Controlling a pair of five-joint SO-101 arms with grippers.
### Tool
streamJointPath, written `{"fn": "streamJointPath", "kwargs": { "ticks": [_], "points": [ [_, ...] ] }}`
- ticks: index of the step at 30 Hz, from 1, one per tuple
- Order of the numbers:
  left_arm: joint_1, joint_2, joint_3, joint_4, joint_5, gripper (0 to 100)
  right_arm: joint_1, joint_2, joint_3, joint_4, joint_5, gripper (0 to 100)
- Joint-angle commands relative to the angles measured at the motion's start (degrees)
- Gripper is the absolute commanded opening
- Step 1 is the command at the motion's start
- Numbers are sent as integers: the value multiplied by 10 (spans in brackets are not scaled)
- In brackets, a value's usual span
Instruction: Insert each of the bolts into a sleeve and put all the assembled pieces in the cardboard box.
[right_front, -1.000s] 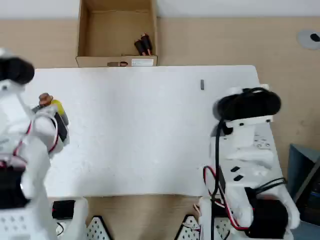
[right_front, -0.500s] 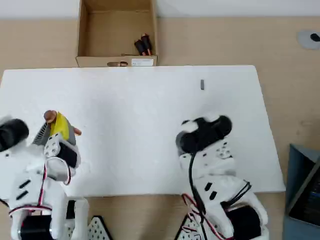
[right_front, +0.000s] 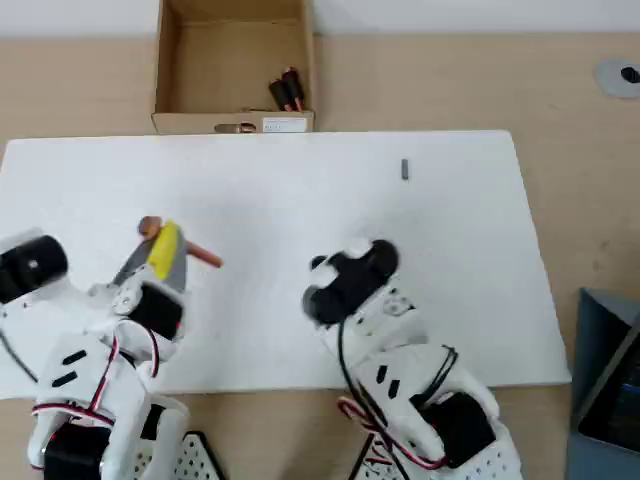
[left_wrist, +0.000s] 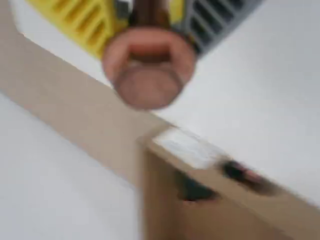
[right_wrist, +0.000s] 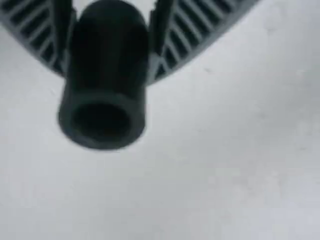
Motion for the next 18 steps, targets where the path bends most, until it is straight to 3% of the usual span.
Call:
{"fn": "streamJointPath", "kwargs": {
  "ticks": [1, 18],
  "points": [
    [47, -3, -5, -58, 3, 2, -36, -65, 5, -33, 26, 9],
    [164, -1, 0, -65, 2, 2, -59, -66, 5, -42, 117, 9]
  ]
}}
